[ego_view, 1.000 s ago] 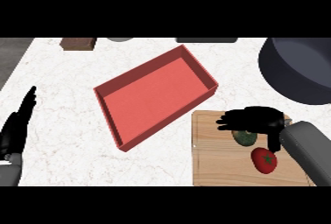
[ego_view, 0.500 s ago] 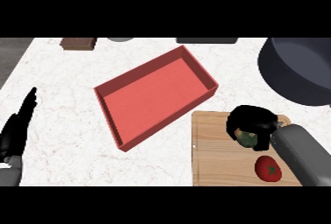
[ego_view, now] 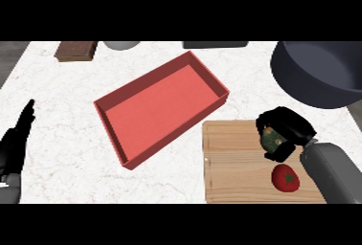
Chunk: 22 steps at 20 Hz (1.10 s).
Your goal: Pick the squash from the cutting board and place it in the cardboard box
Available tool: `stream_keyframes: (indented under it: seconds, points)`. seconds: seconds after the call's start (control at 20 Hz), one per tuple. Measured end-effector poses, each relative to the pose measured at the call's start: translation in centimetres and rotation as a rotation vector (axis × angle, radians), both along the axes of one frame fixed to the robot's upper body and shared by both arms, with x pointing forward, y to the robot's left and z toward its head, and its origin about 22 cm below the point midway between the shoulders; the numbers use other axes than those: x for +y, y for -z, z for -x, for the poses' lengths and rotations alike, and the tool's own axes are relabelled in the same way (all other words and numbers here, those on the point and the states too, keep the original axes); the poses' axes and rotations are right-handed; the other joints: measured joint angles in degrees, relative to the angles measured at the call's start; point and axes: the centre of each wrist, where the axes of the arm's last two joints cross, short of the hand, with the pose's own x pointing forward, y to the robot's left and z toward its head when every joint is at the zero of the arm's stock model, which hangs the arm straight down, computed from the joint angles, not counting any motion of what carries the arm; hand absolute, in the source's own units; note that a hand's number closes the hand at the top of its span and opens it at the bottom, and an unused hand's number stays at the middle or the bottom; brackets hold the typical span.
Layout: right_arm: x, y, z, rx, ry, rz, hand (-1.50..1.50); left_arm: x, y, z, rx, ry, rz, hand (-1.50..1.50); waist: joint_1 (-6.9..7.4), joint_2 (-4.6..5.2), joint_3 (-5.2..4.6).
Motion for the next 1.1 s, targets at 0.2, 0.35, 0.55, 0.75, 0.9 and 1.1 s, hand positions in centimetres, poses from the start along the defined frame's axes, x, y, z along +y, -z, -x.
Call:
stream_keyframes:
  seconds: [0.2,0.35,0.55,0.75,0.9,1.1]
  points:
    - [-0.6,0.0,0.6,-0.062,0.354,-0.008,1.50,0.5,0.1,0.5,0.006,-0.019,-0.002,0.00,-1.16,-0.40,0.02]
    - [1.0,-1.5,0.5,-0.153,0.504,-0.039,1.50,1.1,-0.2,0.7,0.006,-0.024,-0.004,0.00,-1.17,-0.53,0.04]
    - [4.2,-5.3,0.9,-0.317,0.548,-0.103,1.50,1.2,-0.3,0.9,0.003,-0.019,-0.002,0.00,-0.82,-0.48,0.11]
    - [8.2,-9.8,2.7,-0.409,0.530,-0.157,1.50,0.8,-0.7,0.5,-0.002,-0.002,0.001,0.00,0.18,-0.03,0.20]
    - [11.8,-12.6,4.3,-0.416,0.513,-0.206,1.50,0.7,-0.4,0.3,-0.003,0.010,0.003,0.00,1.08,0.33,0.25]
    - [15.4,-15.9,4.6,-0.391,0.510,-0.285,1.50,0.2,-0.9,-0.3,-0.008,0.028,0.003,0.00,2.30,0.76,0.33]
